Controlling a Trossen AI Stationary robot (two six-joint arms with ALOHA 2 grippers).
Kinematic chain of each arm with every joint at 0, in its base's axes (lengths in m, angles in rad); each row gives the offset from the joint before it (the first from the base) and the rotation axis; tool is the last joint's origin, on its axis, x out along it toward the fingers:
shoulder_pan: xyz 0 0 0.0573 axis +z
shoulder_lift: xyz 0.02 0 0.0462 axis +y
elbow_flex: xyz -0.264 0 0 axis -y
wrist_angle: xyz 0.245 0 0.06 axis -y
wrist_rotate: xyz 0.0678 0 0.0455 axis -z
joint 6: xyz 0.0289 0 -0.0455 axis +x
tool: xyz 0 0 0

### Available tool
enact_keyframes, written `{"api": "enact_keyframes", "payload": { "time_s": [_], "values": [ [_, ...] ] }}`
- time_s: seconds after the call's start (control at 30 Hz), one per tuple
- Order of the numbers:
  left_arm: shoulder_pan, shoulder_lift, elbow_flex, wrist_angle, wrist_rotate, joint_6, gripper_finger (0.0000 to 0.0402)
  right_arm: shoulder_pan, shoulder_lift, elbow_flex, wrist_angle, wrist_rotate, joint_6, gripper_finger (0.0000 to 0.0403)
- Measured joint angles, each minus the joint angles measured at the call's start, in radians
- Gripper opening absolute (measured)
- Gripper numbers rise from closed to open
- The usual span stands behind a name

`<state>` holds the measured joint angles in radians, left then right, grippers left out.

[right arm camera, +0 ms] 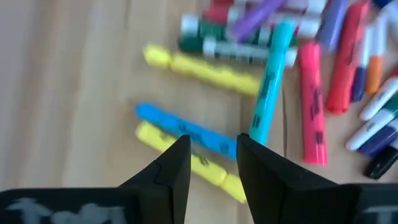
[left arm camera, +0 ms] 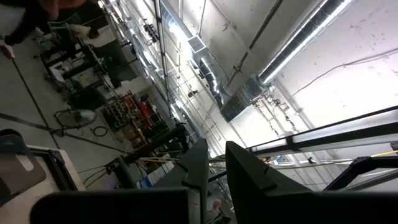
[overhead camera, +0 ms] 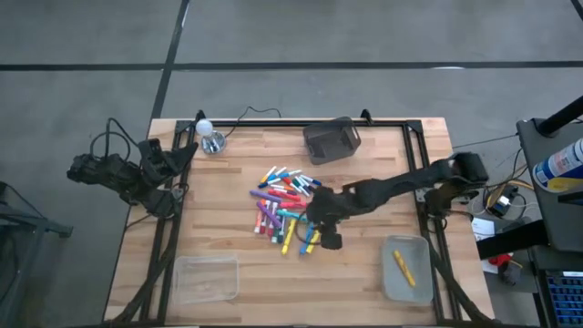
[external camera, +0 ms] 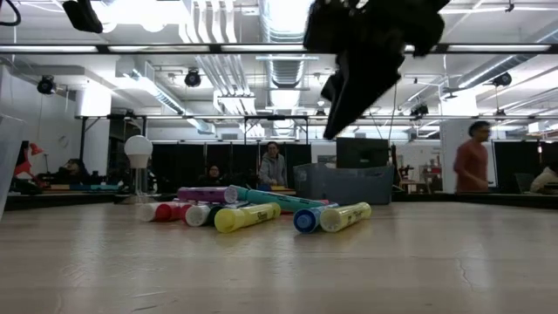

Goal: Pick & Place Markers
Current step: Put the right light yellow highlighter pen into the gray bin

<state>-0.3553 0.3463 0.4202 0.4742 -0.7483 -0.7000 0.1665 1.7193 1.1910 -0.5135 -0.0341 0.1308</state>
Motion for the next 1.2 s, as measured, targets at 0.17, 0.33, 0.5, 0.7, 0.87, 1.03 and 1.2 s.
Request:
{"api": "enact_keyframes", "payload": {
  "time_s": [0.17,0.33,0.5,0.7,0.87,1.03,1.2],
  "values": [
    [0.000,0.000,0.000,-0.003,0.000,-0.015,0.0048,0.001,0.142,0.116,-0.157,-0.001,-0.099,0.0099],
    [0.000,0.000,0.000,-0.001,0.014,-0.019,0.0048,0.001,0.271,0.225,-0.352,-0.001,-0.220,0.0079],
    [0.000,0.000,0.000,-0.003,0.017,-0.035,0.0048,0.006,0.343,0.288,-0.429,-0.023,-0.369,0.0063],
    [0.000,0.000,0.000,-0.003,0.018,-0.036,0.0048,0.007,0.373,0.295,-0.433,-0.024,-0.426,0.0057],
    [0.000,0.000,0.000,-0.004,0.018,-0.037,0.0048,0.010,0.347,0.304,-0.514,-0.019,-0.339,0.0056],
    [0.000,0.000,0.000,-0.004,0.018,-0.037,0.0048,0.015,0.289,0.308,-0.505,-0.056,-0.334,0.0056],
    [0.000,0.000,0.000,-0.004,0.018,-0.037,0.0048,0.003,0.252,0.309,-0.421,-0.105,-0.004,0.0056]
  ]
}}
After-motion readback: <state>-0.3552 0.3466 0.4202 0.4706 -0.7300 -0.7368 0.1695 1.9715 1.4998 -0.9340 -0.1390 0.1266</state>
